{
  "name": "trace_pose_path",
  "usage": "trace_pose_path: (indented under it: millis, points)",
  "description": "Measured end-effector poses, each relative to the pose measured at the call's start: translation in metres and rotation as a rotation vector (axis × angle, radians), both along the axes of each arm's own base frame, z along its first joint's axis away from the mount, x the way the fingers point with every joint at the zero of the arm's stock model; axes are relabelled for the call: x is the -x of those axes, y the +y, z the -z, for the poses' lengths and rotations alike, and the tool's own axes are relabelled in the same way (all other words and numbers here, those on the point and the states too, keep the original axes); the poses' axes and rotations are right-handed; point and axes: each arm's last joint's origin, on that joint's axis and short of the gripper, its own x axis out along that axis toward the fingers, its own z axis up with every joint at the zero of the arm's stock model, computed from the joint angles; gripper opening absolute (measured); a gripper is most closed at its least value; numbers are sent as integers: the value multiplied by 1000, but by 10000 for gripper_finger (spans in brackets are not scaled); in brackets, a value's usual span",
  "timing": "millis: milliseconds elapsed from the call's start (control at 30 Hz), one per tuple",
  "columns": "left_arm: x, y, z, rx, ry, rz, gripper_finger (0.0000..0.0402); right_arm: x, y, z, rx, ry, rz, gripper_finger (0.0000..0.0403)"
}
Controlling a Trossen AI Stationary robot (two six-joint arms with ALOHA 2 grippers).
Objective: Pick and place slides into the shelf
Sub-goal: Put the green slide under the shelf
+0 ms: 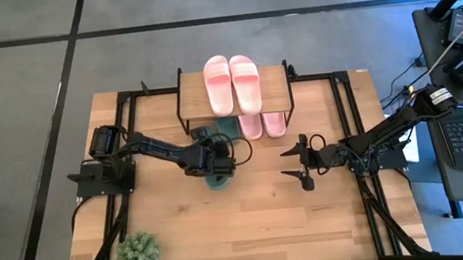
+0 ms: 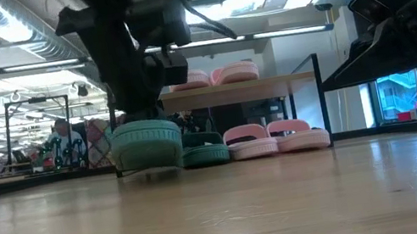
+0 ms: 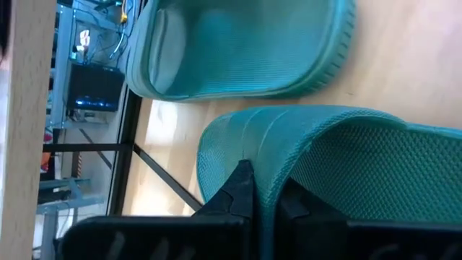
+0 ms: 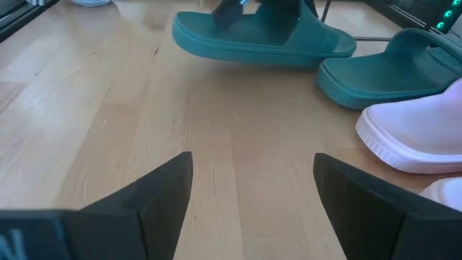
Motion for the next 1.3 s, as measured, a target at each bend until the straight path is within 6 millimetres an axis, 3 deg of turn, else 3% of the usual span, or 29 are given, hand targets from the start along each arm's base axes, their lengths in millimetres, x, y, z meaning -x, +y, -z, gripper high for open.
trace_pose_path:
  millis: [433, 867, 1300]
  points:
    - [8, 23, 24, 14, -1, 27, 2, 0, 0, 0, -4, 0, 2, 288]
    - [12, 45, 28, -30, 91, 17, 6, 0, 0, 0, -4, -1, 1, 288]
    - [13, 54, 28, -35, 89, -14, 23, 0, 0, 0, -4, 1, 2, 288]
